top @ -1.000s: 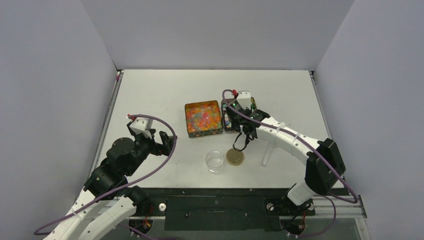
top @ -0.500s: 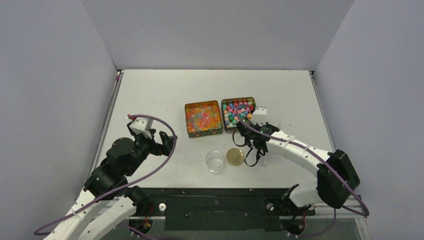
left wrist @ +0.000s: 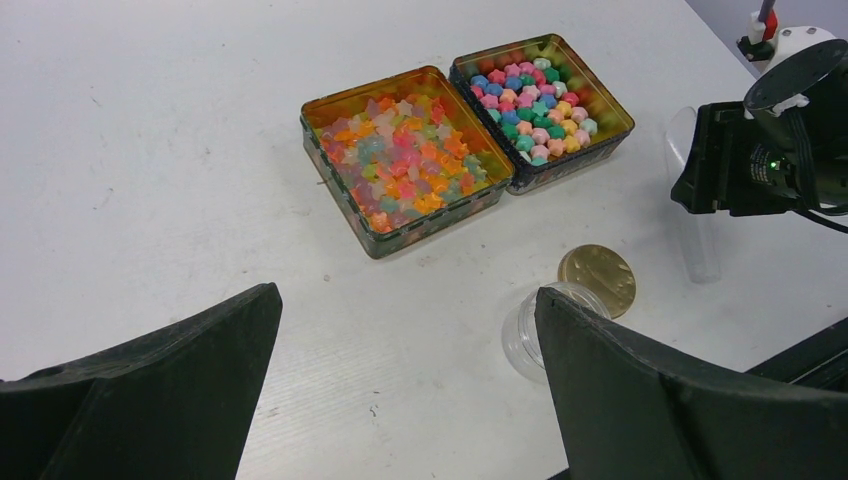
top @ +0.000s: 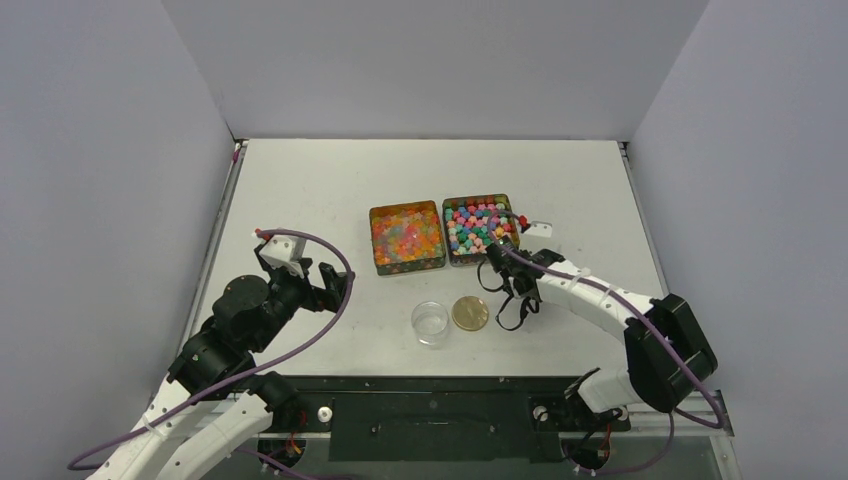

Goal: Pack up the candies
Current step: Pick up the spatula from the center of the board.

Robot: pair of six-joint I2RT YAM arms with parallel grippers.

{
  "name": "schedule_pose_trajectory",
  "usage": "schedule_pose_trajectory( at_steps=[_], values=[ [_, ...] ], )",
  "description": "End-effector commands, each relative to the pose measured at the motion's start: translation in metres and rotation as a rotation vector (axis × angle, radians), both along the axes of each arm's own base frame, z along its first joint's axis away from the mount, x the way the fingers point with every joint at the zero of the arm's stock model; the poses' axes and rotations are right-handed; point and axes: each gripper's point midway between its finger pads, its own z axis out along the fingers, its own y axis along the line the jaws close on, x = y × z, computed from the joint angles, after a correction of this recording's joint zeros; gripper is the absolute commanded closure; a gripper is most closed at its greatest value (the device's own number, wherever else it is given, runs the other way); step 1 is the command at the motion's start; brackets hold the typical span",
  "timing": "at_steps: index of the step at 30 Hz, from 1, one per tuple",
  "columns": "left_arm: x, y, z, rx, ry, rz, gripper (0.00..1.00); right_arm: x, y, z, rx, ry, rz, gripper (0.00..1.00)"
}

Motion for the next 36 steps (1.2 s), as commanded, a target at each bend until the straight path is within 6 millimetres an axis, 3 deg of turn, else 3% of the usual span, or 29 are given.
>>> schedule_pose_trajectory(
  at_steps=[1,13,23,27,31,36],
  values=[
    [-0.001,-0.004,0.009,-0.028,-0.023,-0.017,0.04,0.007,-0.009,-0.008,-0.029,-0.020,-0.052,0.56],
    [-0.001,-0.004,0.007,-0.023,-0.017,-0.018,0.04,-0.003,-0.026,-0.038,-0.077,0.046,-0.099,0.56],
    [-0.001,-0.004,0.007,-0.022,-0.016,-0.015,0.04,-0.013,-0.034,-0.048,-0.072,0.065,-0.140,0.64],
    [-0.001,-0.003,0.008,-0.025,-0.020,-0.013,0.04,-0.015,-0.034,-0.050,-0.064,0.070,-0.146,0.71],
    [-0.001,-0.003,0.008,-0.026,-0.020,-0.013,0.04,-0.015,-0.031,-0.052,-0.039,0.068,-0.145,0.87],
    [-0.001,-0.003,0.007,-0.023,-0.018,-0.011,0.04,-0.015,-0.032,-0.043,-0.032,0.046,-0.149,0.99]
  ],
)
